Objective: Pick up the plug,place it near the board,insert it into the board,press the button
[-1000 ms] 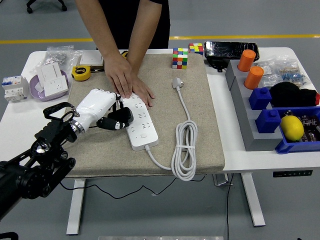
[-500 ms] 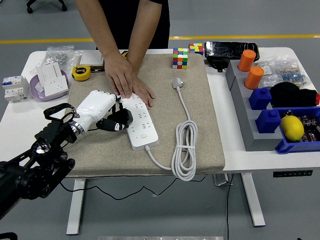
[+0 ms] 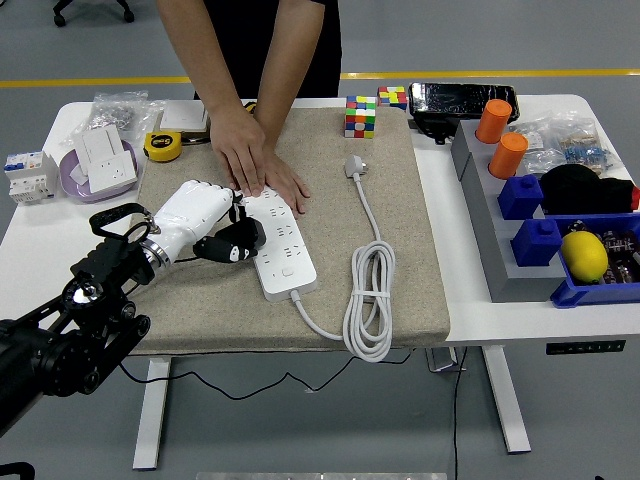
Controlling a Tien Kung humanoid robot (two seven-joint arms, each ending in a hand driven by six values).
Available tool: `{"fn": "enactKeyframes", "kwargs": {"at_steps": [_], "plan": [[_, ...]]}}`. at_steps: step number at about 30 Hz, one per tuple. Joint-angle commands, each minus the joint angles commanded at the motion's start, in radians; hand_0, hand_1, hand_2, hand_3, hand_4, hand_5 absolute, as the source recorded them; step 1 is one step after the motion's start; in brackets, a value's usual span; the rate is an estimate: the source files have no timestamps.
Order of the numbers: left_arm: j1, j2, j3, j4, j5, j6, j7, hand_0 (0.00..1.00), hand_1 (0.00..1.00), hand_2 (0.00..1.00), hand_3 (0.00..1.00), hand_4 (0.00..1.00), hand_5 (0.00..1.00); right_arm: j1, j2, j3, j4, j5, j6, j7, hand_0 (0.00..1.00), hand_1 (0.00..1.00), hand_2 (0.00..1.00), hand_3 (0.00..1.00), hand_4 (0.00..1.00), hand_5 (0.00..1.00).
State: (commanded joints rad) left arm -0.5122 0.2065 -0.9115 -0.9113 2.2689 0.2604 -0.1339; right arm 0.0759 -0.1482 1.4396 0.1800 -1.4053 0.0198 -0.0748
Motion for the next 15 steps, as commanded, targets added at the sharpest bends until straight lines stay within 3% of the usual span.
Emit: {"fn": "enactKeyframes", "kwargs": {"at_steps": [1,2,15], "plan": [[-0.001,0.000,0.000,0.000,0.000,-0.001,0.000,0.700,0.815,0.776,0.631,0.780,0.146,0.001,0.000,0.000,0.000,0.000,0.000,0.000,0.838,0.771,0.761,0.794,0.998,0.953],[-0.001,0.001,0.000,-0.001,0.000,-0.001,0.001,0.791,0.916,0.881,0.800,0.813,0.148,0.001,0.000,0.000,0.000,0.001,0.000,0.000,0.838,0.770,0.760,0.795,0.998,0.953],[0.003,0.019,0.005,-0.047,0.000,-0.030,0.009,0.809,0.927,0.902,0.826,0.847,0.152,0.000,-0.001,0.001,0.000,0.002,0.000,0.000,0.837,0.766,0.756,0.794,0.998,0.953]]}}
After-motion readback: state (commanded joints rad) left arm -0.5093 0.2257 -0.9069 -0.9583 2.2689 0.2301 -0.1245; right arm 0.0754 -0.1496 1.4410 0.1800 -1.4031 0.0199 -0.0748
